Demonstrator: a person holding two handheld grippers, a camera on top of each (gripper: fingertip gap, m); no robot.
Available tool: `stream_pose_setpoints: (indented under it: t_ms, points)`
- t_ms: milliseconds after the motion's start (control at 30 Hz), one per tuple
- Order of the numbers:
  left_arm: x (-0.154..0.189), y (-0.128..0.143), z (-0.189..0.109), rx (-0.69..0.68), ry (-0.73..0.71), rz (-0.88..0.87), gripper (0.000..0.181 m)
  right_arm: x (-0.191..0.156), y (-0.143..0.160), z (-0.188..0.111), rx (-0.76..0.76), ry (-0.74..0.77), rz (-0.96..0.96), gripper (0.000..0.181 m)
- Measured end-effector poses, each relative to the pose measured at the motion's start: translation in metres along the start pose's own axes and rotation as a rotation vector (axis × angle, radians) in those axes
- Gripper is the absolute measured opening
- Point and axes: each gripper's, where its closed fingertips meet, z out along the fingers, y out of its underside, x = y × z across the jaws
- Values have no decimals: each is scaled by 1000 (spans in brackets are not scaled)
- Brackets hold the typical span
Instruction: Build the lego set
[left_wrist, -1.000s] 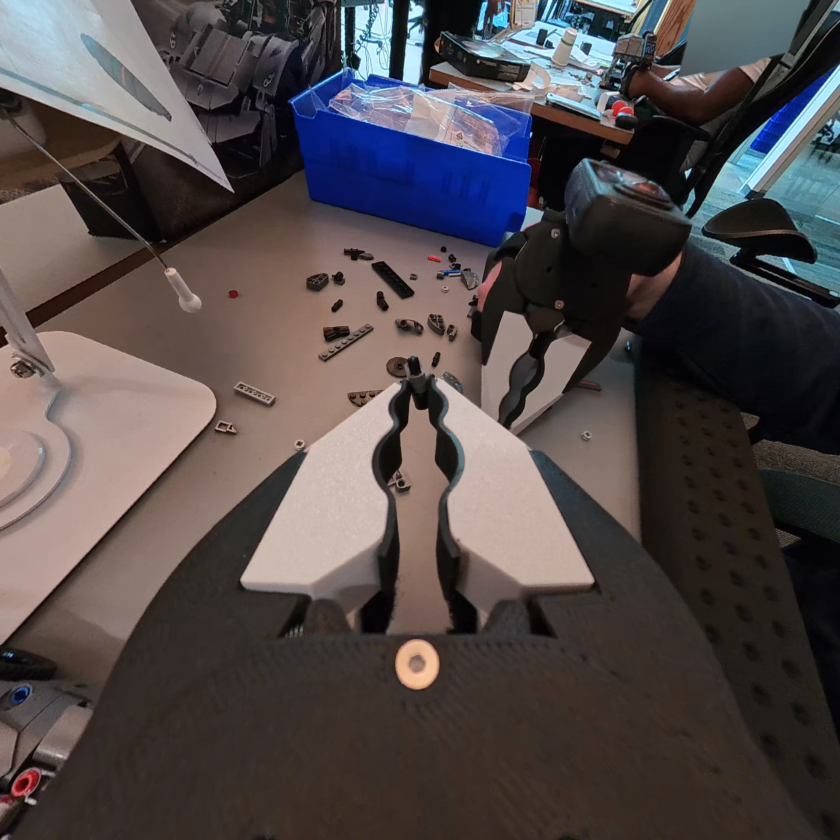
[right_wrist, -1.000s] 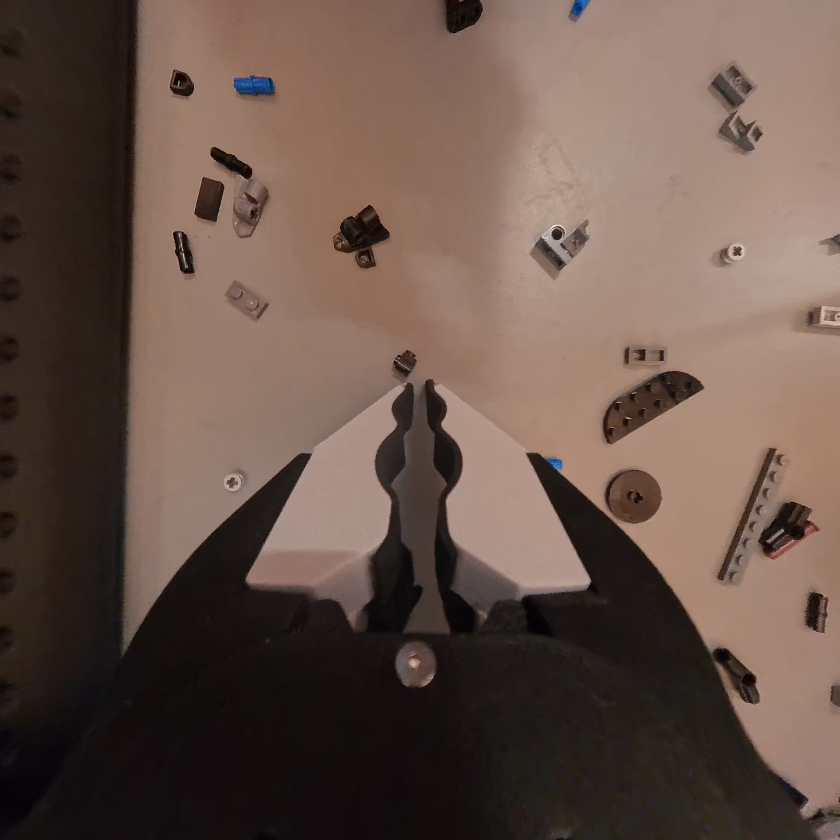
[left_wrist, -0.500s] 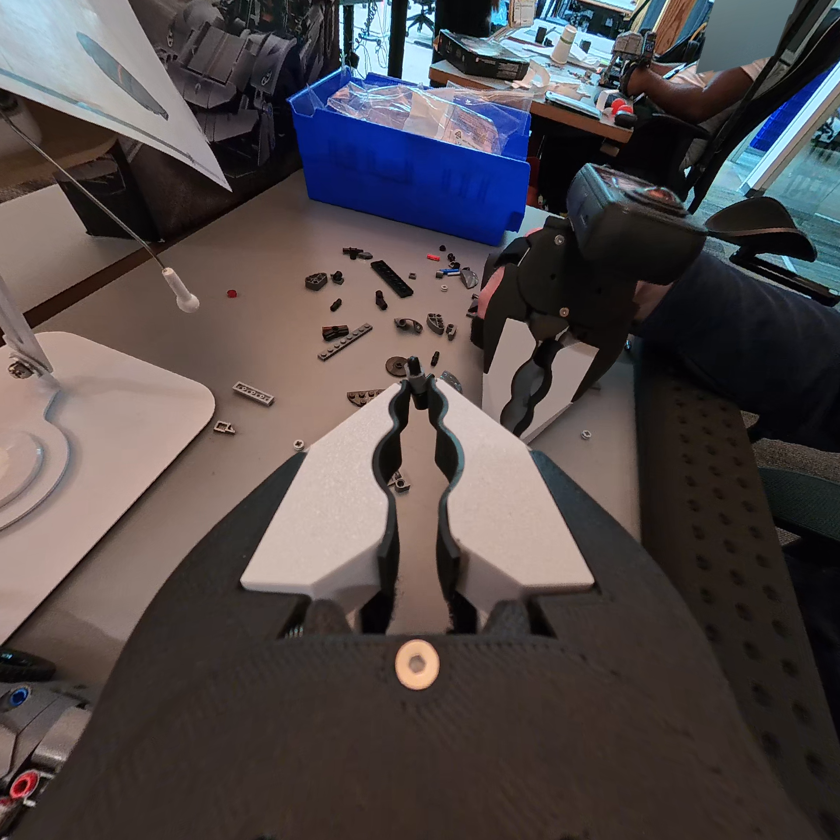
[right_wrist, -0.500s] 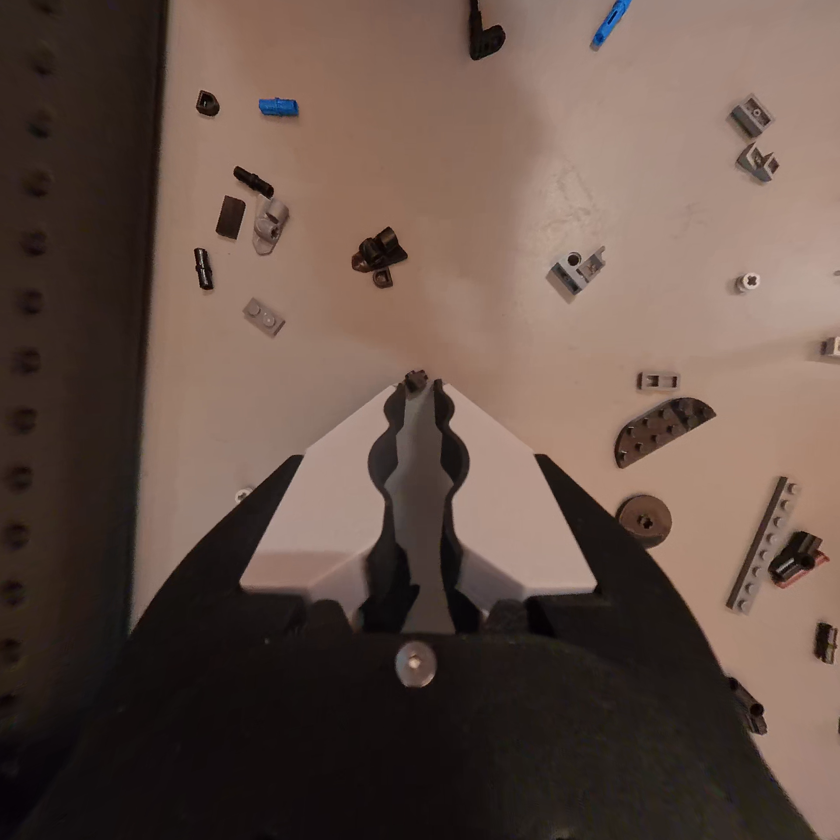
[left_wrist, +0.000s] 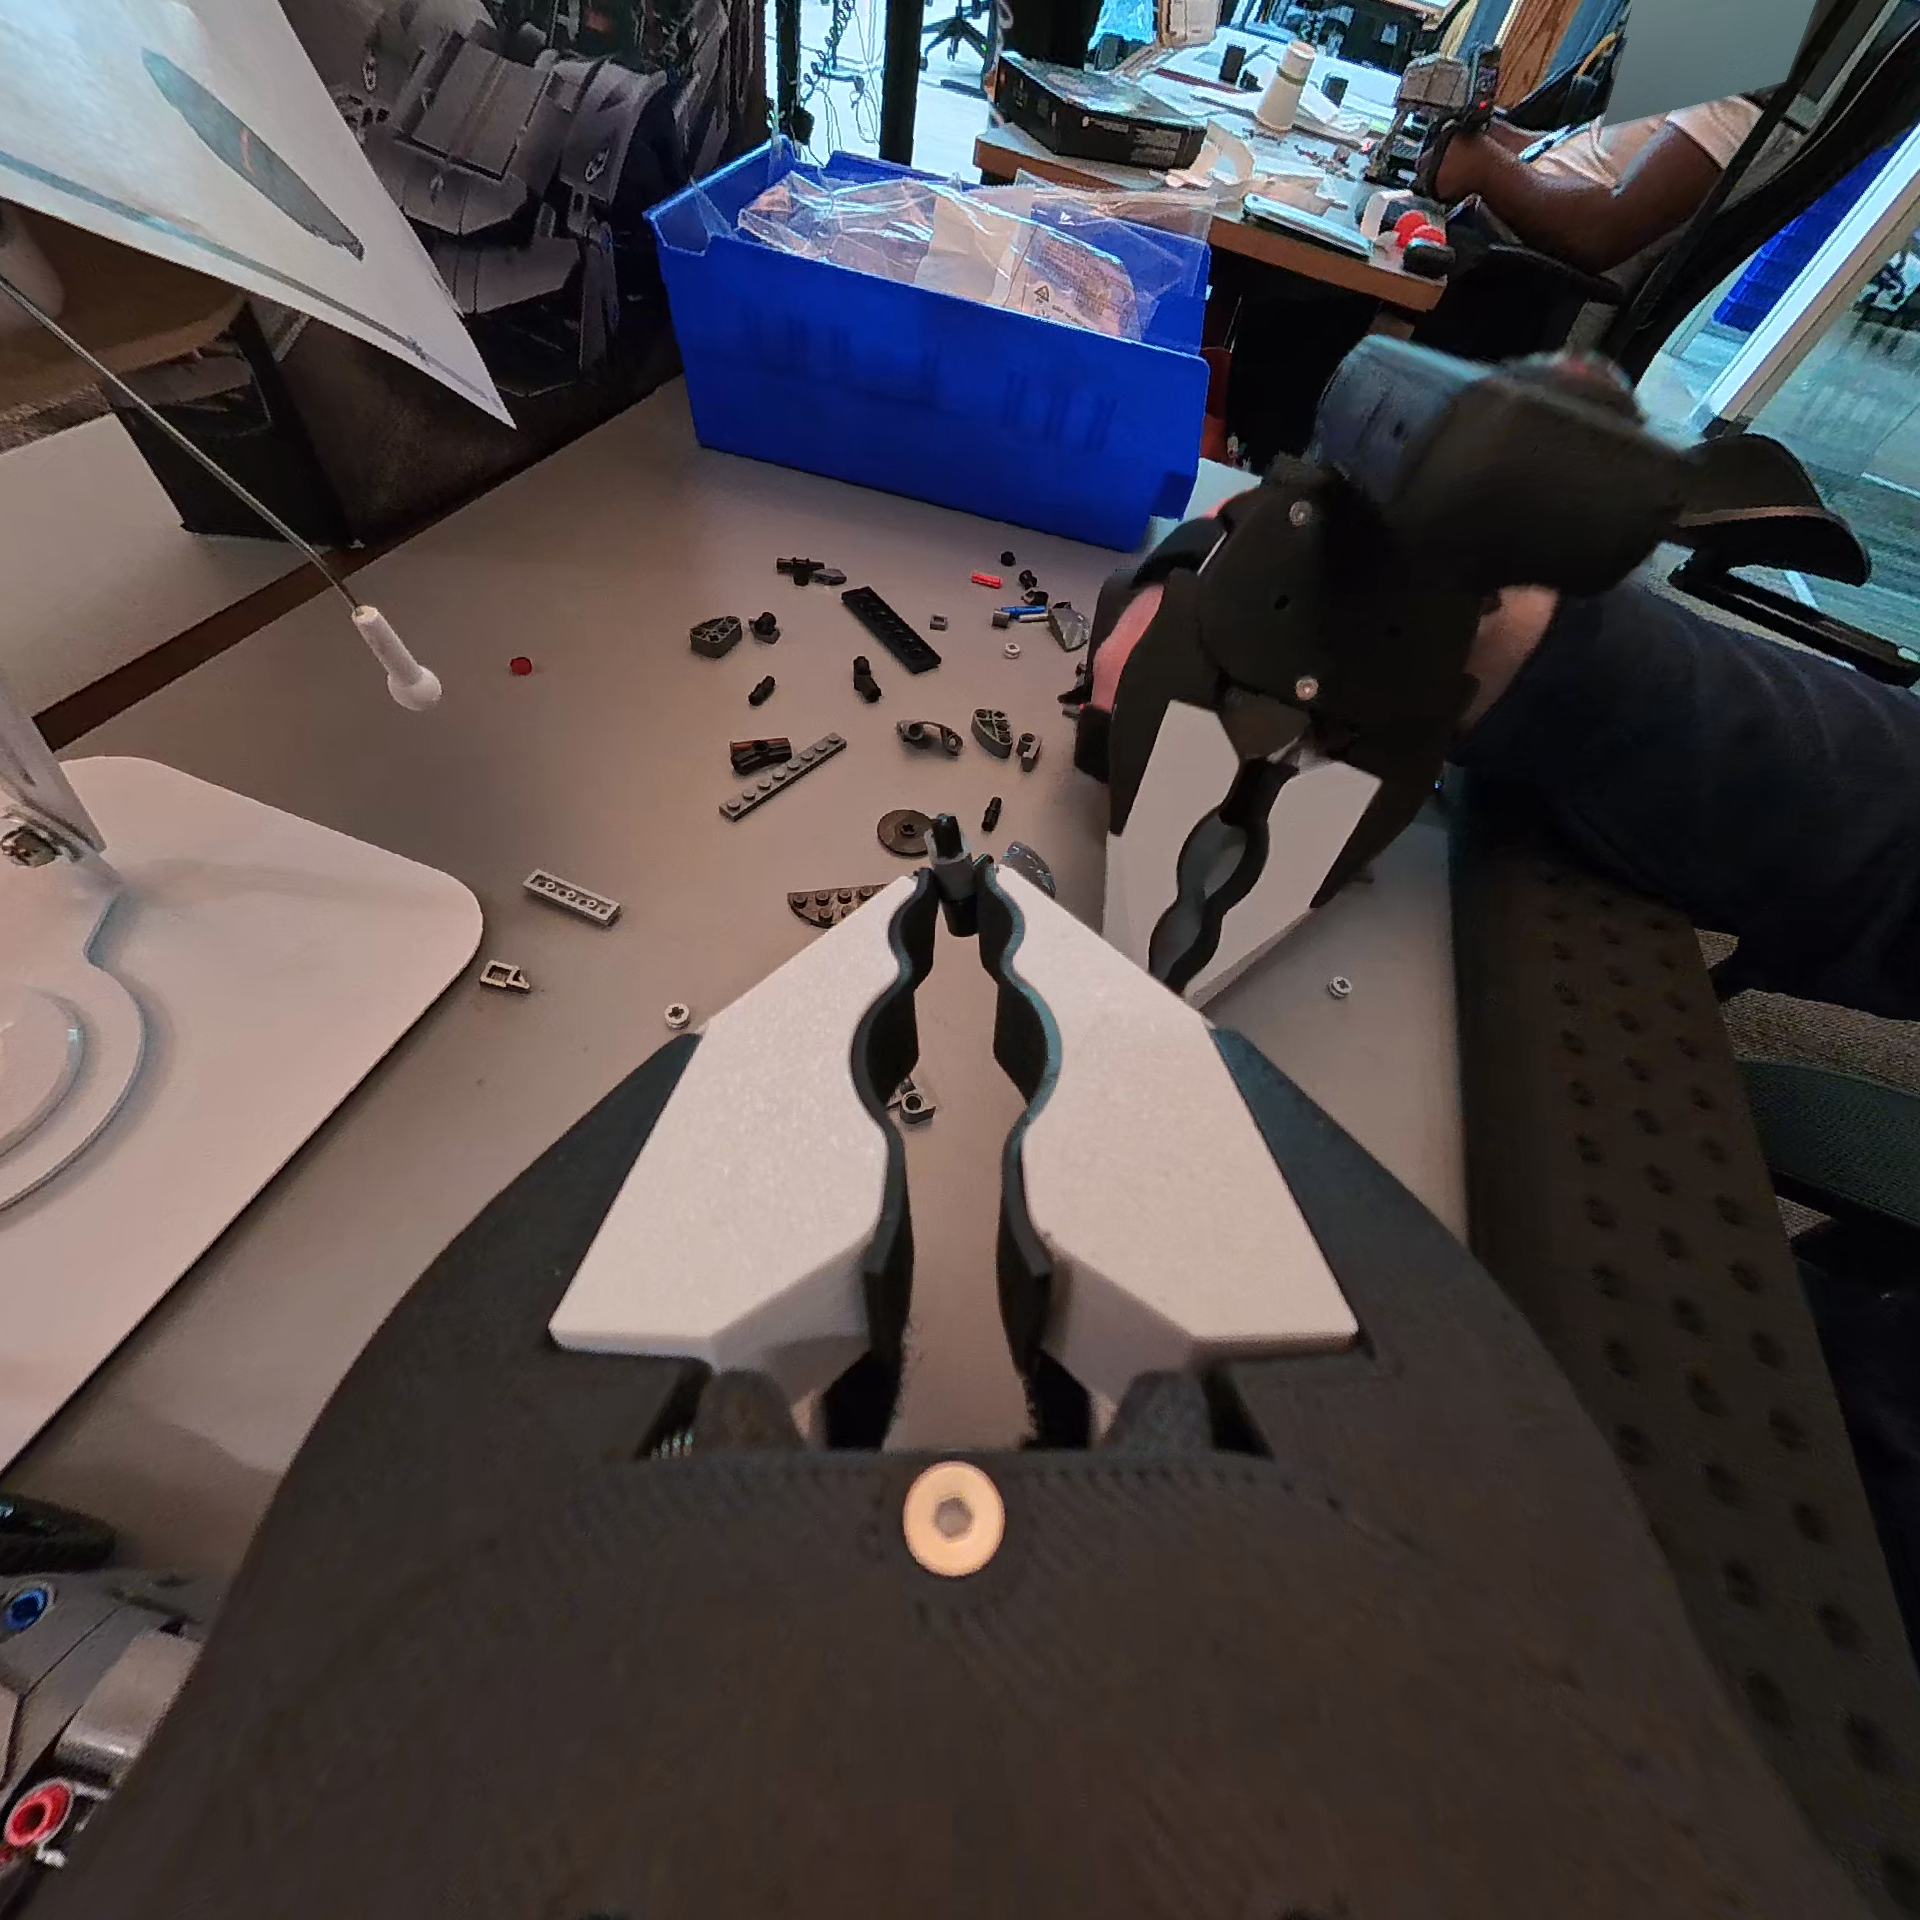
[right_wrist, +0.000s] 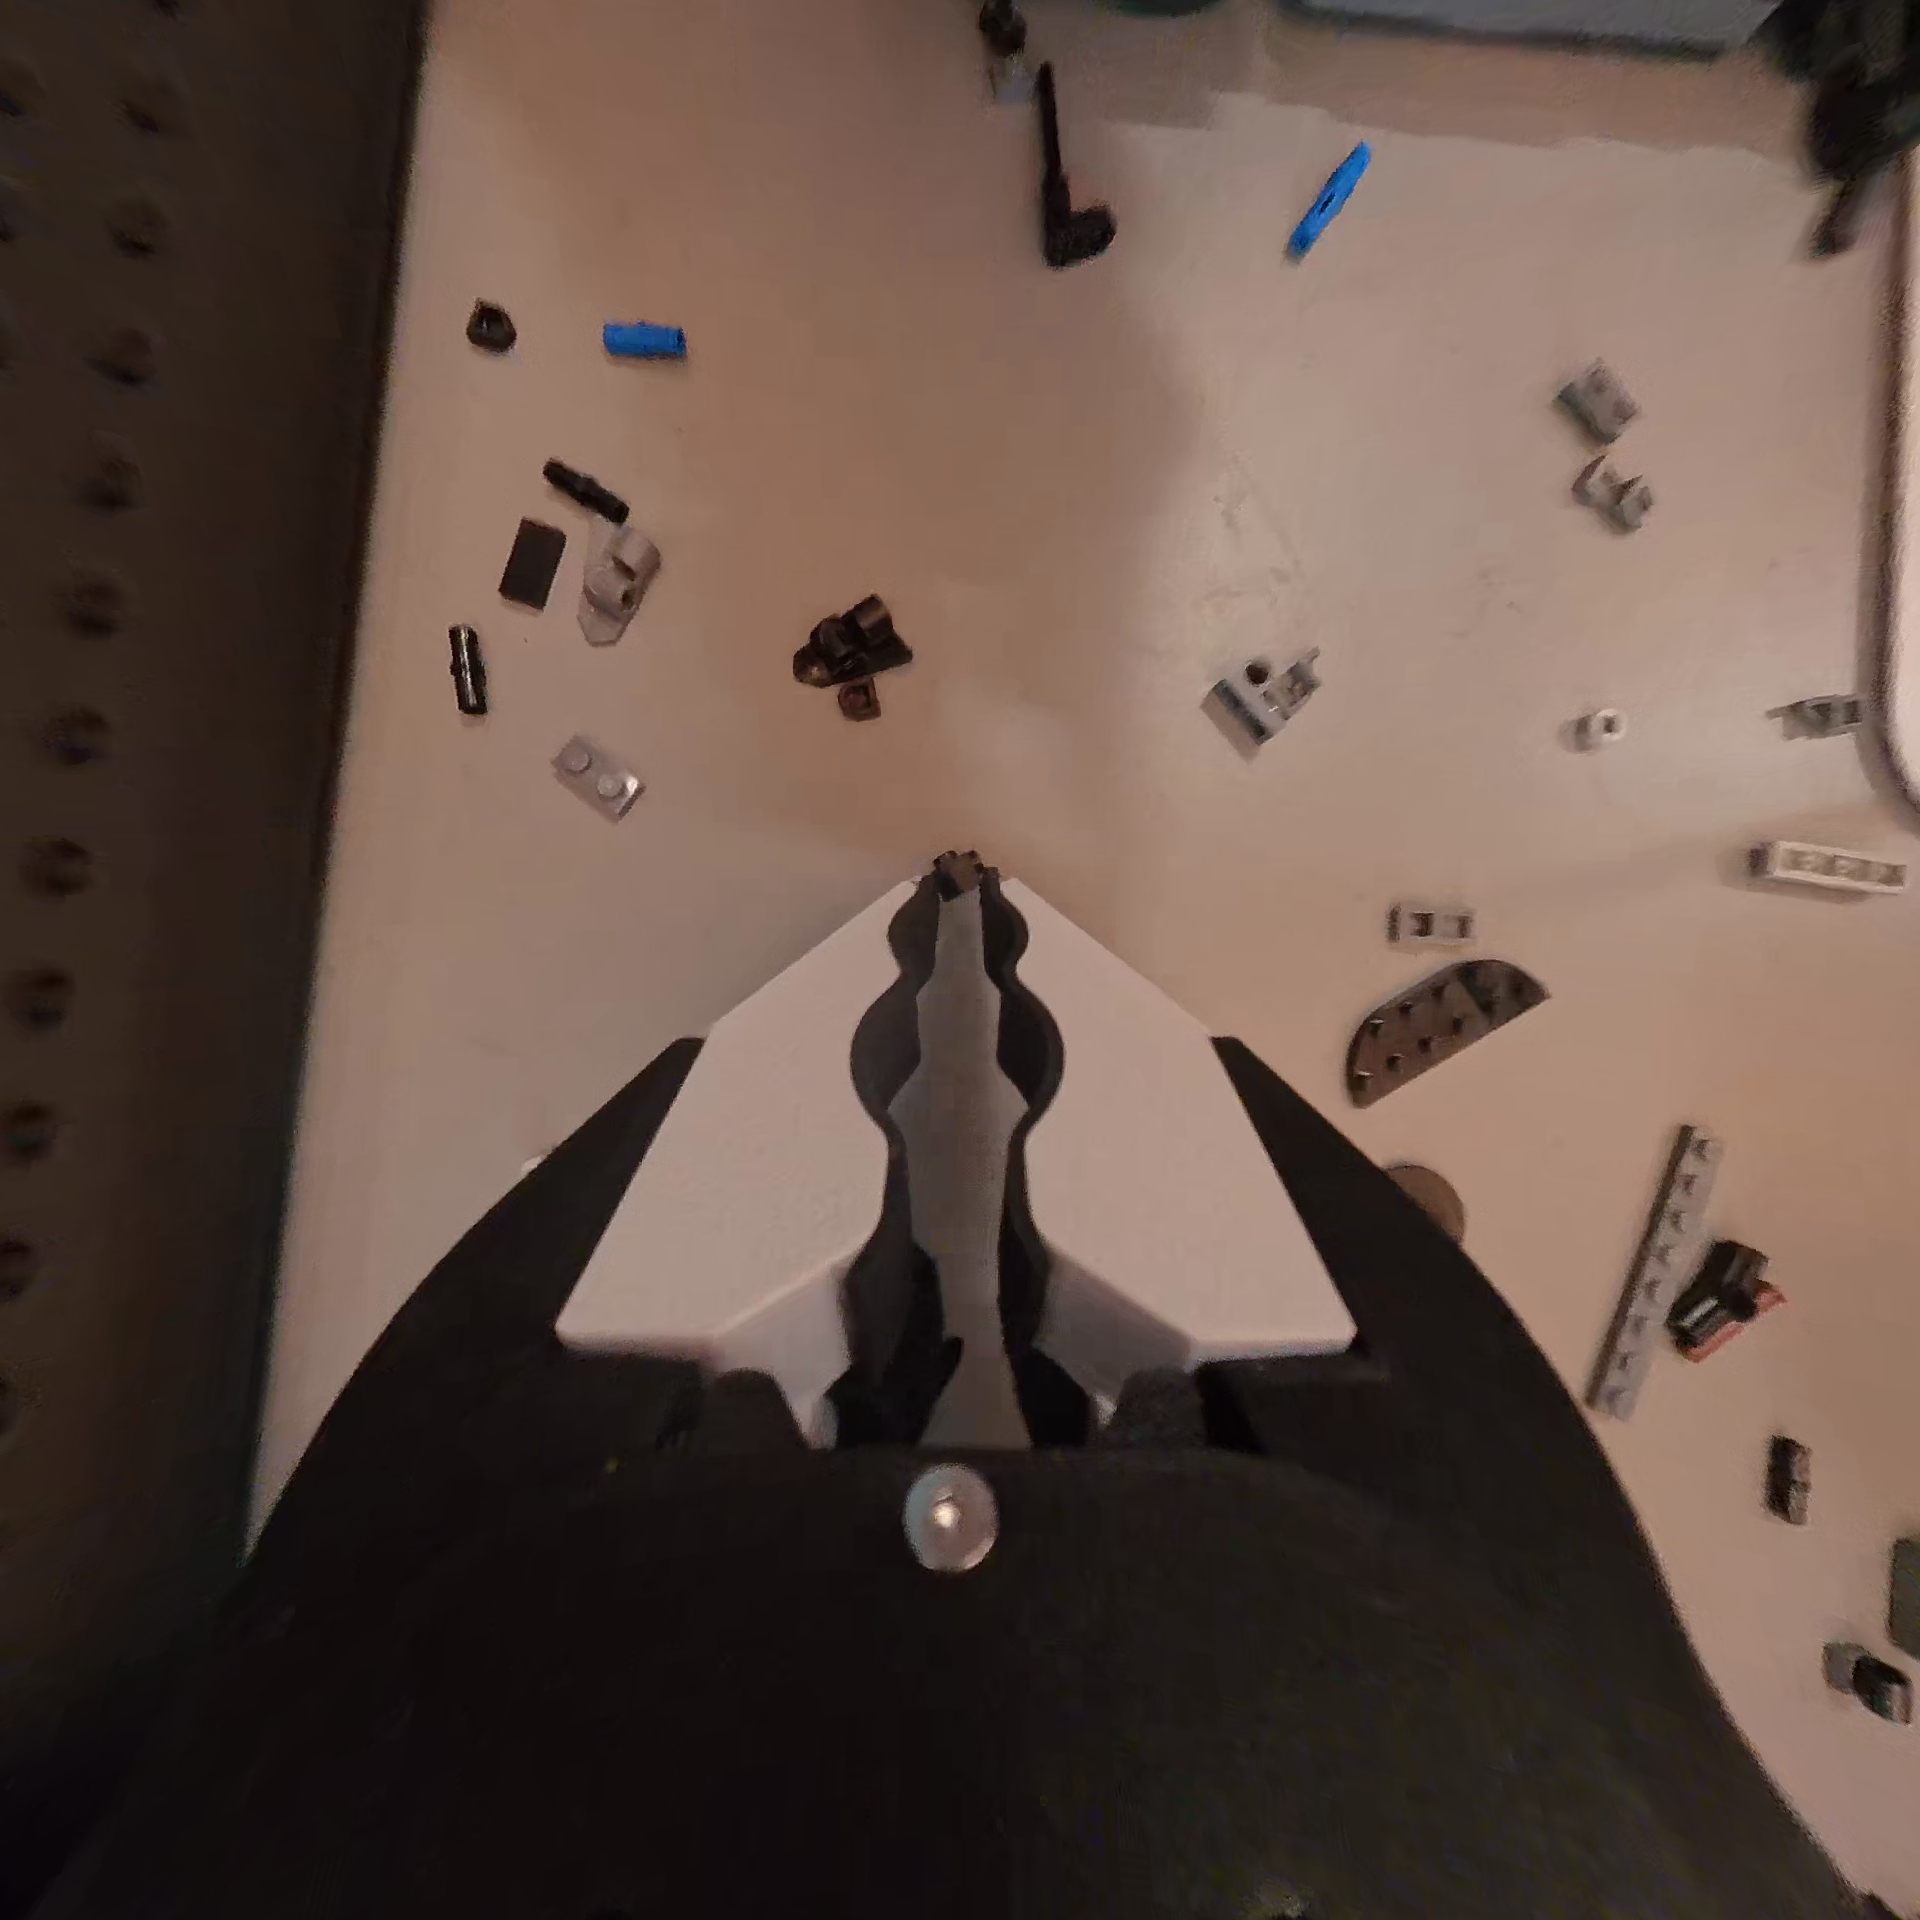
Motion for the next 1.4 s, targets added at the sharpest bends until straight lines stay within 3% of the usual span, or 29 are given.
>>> stream_pose_setpoints:
  t_ms: [300,500,1400]
  points:
    - [9,-6,1,26,20,29,5,31,-56,-52,375,224,-31,5]
    - [21,-12,0,50,52,49,5,35,-71,-76,487,318,-92,5]
    - [38,-6,10,12,103,117,5,30,-71,-72,448,329,-135,5]
